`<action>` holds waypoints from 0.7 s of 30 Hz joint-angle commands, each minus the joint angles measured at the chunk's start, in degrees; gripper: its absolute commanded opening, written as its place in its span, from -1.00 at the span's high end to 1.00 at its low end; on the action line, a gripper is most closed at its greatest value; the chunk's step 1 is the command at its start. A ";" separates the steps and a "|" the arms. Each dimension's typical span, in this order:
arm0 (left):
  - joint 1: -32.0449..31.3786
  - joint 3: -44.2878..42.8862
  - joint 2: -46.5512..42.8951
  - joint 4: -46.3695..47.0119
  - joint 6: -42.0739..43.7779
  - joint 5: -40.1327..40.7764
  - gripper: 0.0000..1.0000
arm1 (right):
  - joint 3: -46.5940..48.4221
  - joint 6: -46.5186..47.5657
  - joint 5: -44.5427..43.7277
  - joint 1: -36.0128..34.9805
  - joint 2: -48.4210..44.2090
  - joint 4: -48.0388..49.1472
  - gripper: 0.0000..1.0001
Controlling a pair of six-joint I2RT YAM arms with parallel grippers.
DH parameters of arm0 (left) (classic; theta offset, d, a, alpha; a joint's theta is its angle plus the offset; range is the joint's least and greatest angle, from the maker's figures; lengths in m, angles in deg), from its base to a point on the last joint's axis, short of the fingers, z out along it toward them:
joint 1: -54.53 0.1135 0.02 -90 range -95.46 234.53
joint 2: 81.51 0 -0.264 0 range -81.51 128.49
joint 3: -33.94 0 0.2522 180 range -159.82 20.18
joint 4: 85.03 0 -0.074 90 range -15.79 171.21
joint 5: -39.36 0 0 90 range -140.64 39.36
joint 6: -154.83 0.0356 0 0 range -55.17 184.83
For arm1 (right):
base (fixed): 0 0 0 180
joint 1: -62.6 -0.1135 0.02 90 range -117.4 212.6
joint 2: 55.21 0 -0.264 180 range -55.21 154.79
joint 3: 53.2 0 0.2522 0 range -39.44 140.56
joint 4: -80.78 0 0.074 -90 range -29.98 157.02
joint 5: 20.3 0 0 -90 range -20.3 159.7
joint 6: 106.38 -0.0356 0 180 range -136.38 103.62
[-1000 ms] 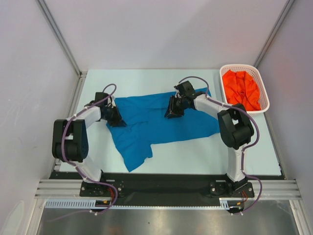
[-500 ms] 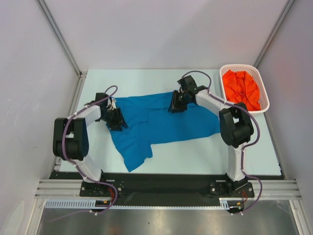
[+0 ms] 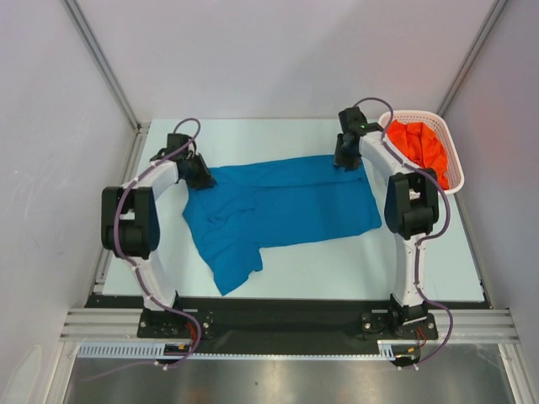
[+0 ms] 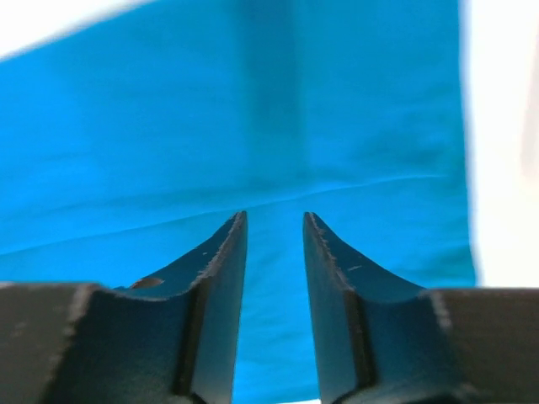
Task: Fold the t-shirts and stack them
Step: Fold the tshirt
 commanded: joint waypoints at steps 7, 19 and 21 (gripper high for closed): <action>-1.12 -5.74 9.77 -2.86 -4.86 10.04 0.67 | -3.74 5.04 -5.46 3.29 -0.80 0.06 0.56; 3.72 -11.19 17.50 -8.40 -0.73 12.69 0.72 | -6.64 4.87 -9.42 5.22 0.43 3.41 0.99; 4.68 -11.81 18.03 -8.84 -0.29 13.05 0.73 | -6.73 4.87 -9.42 5.58 0.43 3.05 1.00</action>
